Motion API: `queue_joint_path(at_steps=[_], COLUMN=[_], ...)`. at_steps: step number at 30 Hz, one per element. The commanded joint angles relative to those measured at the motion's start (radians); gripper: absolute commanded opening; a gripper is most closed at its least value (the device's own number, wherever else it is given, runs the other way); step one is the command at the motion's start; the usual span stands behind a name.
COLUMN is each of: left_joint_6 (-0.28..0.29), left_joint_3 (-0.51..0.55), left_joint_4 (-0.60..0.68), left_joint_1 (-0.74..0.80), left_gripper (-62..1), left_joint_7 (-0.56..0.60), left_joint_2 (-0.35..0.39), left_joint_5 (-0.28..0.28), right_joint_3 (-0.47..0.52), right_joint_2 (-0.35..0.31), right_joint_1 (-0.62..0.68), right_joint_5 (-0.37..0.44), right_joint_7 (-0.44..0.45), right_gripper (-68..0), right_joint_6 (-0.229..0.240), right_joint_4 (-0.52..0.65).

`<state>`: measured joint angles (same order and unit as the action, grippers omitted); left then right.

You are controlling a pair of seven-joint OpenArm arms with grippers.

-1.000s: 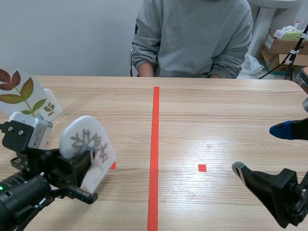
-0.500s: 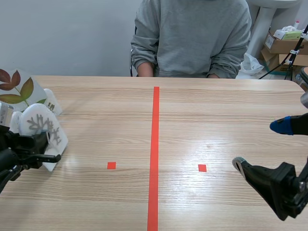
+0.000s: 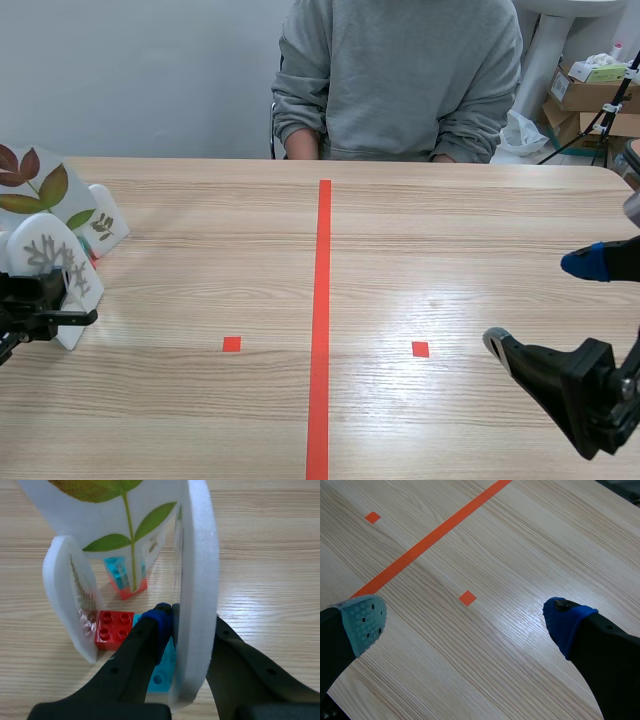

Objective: Do the leaf sorting experiment

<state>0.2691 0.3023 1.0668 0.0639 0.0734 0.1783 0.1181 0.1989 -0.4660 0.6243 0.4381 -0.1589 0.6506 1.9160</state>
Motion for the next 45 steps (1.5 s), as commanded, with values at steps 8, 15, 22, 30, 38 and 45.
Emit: queue_joint_path(at_steps=[8, 15, 22, 30, 38, 45], left_joint_6=[-0.021, -0.039, -0.039, -0.046, -0.051, -0.05], left_joint_3=[0.009, 0.009, 0.008, 0.009, 0.011, 0.068], left_joint_4=[-0.085, -0.166, -0.174, -0.174, -0.174, -0.174], left_joint_1=[-0.089, -0.135, -0.13, -0.13, -0.097, 0.006], left_gripper=[-58.2, -58.2, -58.1, -36.0, -26.4, -24.8], left_joint_7=[0.038, 0.063, 0.065, 0.065, 0.091, 0.171], left_joint_2=[0.056, 0.089, 0.088, 0.088, 0.089, 0.092], left_joint_5=[-0.01, -0.014, -0.014, -0.014, -0.014, -0.014], right_joint_3=[0.003, 0.003, 0.003, 0.003, 0.003, 0.003], right_joint_2=[-0.01, -0.01, -0.01, -0.01, -0.01, -0.01], right_joint_1=[-0.007, -0.007, -0.007, -0.007, -0.007, -0.007], right_joint_5=[0.011, 0.011, 0.011, 0.011, 0.011, 0.011], right_joint_7=[0.013, 0.01, 0.007, 0.007, 0.006, 0.006], right_gripper=[-1.9, -1.9, -1.9, -1.9, -1.9, -1.9], right_joint_6=[-0.002, -0.002, -0.002, -0.002, -0.002, -0.002], right_joint_4=[0.014, 0.014, 0.014, 0.014, 0.014, 0.014])
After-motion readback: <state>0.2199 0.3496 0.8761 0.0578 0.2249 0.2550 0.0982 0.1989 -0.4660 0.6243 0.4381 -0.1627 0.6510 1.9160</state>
